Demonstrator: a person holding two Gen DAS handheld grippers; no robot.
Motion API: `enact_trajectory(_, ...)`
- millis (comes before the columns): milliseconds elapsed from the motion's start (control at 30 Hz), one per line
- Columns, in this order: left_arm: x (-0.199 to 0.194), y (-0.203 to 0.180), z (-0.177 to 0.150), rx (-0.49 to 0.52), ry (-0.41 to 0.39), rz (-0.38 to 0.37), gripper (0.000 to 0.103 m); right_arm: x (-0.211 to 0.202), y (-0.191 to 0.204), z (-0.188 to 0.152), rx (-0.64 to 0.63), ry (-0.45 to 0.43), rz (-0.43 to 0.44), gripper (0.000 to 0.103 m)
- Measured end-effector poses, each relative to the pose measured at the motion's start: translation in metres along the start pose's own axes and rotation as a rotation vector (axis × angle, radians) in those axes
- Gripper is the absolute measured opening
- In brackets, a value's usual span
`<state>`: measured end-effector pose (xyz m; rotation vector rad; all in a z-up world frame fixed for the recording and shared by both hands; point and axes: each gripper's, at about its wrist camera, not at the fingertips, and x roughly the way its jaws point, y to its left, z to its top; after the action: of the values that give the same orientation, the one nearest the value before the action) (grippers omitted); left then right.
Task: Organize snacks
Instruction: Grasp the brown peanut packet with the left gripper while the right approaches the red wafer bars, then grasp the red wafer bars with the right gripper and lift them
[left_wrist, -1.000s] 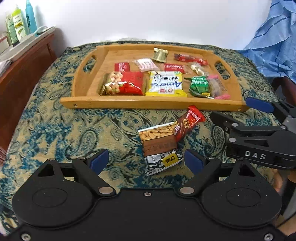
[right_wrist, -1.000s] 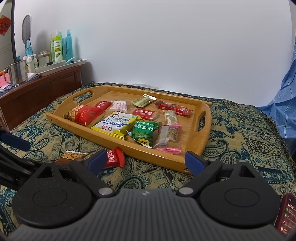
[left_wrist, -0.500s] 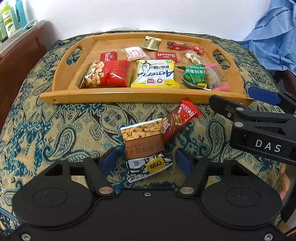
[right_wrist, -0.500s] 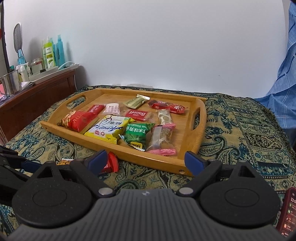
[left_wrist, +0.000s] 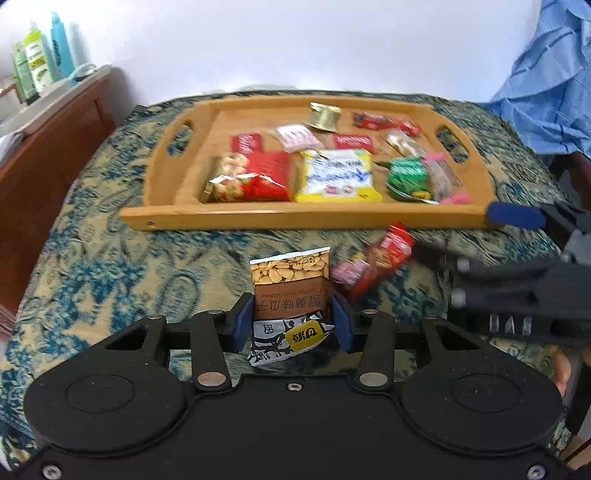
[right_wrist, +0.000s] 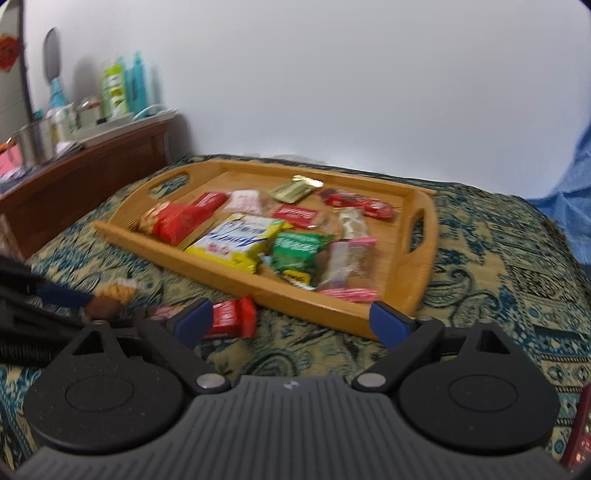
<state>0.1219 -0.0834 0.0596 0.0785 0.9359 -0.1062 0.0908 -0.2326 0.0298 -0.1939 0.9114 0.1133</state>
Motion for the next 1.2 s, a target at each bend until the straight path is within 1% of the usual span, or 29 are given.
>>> enact_trajectory(200,-0.007,0.021,0.003,-0.007,-0.042,0.053,0.043,0.011,0.024,-0.004,-0.078,0.021,0.052,0.103)
enact_trajectory(367,-0.005,0.033,0.004,-0.021,-0.053,0.073,0.043,0.023,0.041,-0.006,-0.093,0.023,0.059,0.103)
enact_trajectory(533,-0.003,0.038,0.004,-0.024,-0.059,0.081,0.043,0.031,0.047,-0.006,-0.072,0.018,0.074,0.103)
enact_trajectory(767,0.004,0.040,0.003,-0.024,-0.056,0.087,0.043,0.040,0.061,-0.009,-0.121,0.036,0.060,0.103)
enact_trajectory(933,0.008,0.039,0.003,-0.018,-0.056,0.086,0.043,0.041,0.063,-0.009,-0.128,0.041,0.065,0.103)
enact_trajectory(967,0.008,0.039,0.003,-0.017,-0.056,0.086,0.043,0.041,0.063,-0.009,-0.128,0.041,0.064,0.102)
enact_trajectory(1067,0.009,0.038,0.003,-0.014,-0.060,0.086,0.043,0.039,0.063,-0.009,-0.121,0.037,0.062,0.092)
enact_trajectory(1100,0.010,0.037,0.004,-0.014,-0.060,0.085,0.043,0.039,0.063,-0.008,-0.119,0.035,0.060,0.088)
enact_trajectory(1133,0.010,0.037,0.004,-0.013,-0.060,0.082,0.043,0.038,0.063,-0.008,-0.115,0.031,0.056,0.081)
enact_trajectory(1200,0.010,0.036,0.004,-0.011,-0.063,0.079,0.043,0.036,0.062,-0.007,-0.104,0.024,0.048,0.074)
